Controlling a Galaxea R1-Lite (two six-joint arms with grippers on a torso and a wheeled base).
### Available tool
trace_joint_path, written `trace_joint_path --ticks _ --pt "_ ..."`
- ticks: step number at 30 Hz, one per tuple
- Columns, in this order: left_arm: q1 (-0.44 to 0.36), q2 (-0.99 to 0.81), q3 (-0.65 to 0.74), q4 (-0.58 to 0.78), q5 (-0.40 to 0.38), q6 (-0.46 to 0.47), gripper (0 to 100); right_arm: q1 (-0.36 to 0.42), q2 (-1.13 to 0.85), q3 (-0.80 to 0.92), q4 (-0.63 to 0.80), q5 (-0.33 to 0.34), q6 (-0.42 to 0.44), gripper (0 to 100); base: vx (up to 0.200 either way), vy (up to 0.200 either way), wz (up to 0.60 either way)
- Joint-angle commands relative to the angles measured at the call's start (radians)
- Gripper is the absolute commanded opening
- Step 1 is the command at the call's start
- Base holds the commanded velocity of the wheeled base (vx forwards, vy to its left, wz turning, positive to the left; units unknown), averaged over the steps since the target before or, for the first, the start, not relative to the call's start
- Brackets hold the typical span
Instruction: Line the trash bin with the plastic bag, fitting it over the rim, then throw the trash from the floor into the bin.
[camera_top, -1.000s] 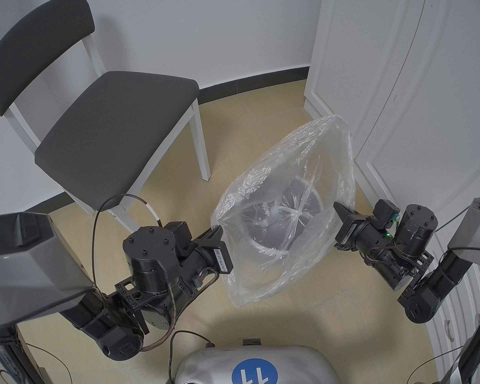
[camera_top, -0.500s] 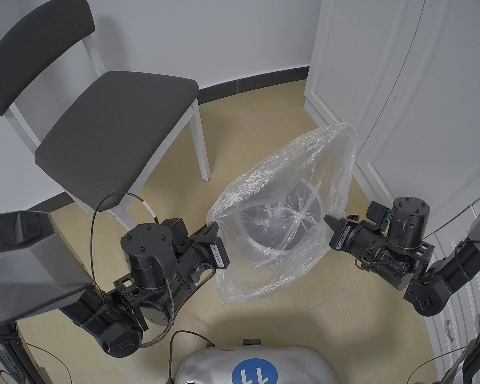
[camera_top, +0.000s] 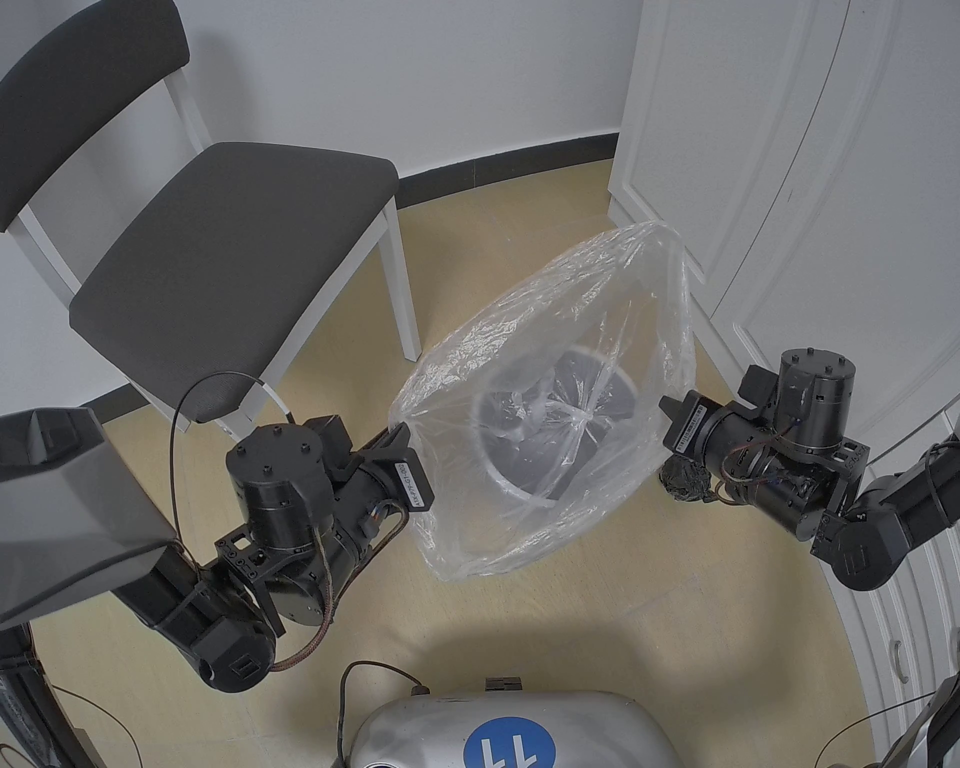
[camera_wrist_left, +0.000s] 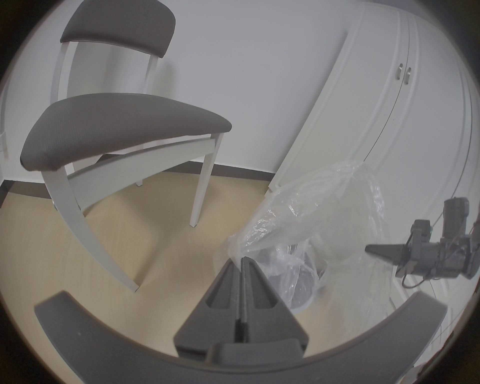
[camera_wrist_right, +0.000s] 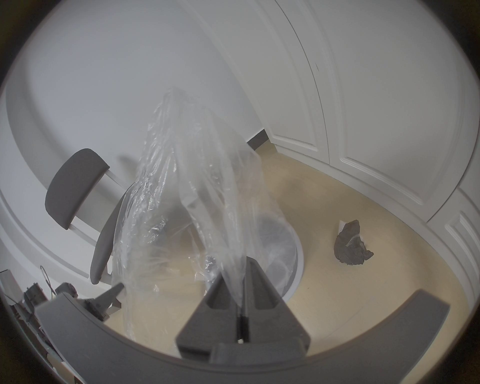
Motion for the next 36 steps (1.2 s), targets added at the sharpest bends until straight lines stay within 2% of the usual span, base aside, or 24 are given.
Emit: trace_joint_path --ticks 1,7,8,34,35,36 --pt "-0.004 0.016 0.023 0.012 -0.004 0.001 0 -0.001 0.010 -0.013 -0.001 -0.003 0.001 0 0.000 0.000 0.00" --pt "-0.013 0.023 0.030 0.037 -0.009 -0.002 0 0.000 0.000 -0.013 -0.001 -0.022 -0.001 0 0.000 0.000 0.00" --pt "-0.013 0.026 0.030 0.037 -0.009 0.000 100 0.000 0.000 -0.013 -0.001 -0.022 -0.001 0 0.000 0.000 0.00" --pt "-0.011 0.102 0.024 0.033 -0.010 -0.008 100 0.013 -0.030 0.003 -0.001 -0.019 -0.002 0 0.000 0.000 0.00" --pt "-0.011 0.102 0.024 0.033 -0.010 -0.008 0 0.013 -0.032 0.003 -0.001 -0.019 -0.002 0 0.000 0.000 0.00" --pt "-0.011 0.103 0.024 0.032 -0.010 -0.010 0 0.013 -0.033 0.003 -0.001 -0.019 -0.002 0 0.000 0.000 0.00"
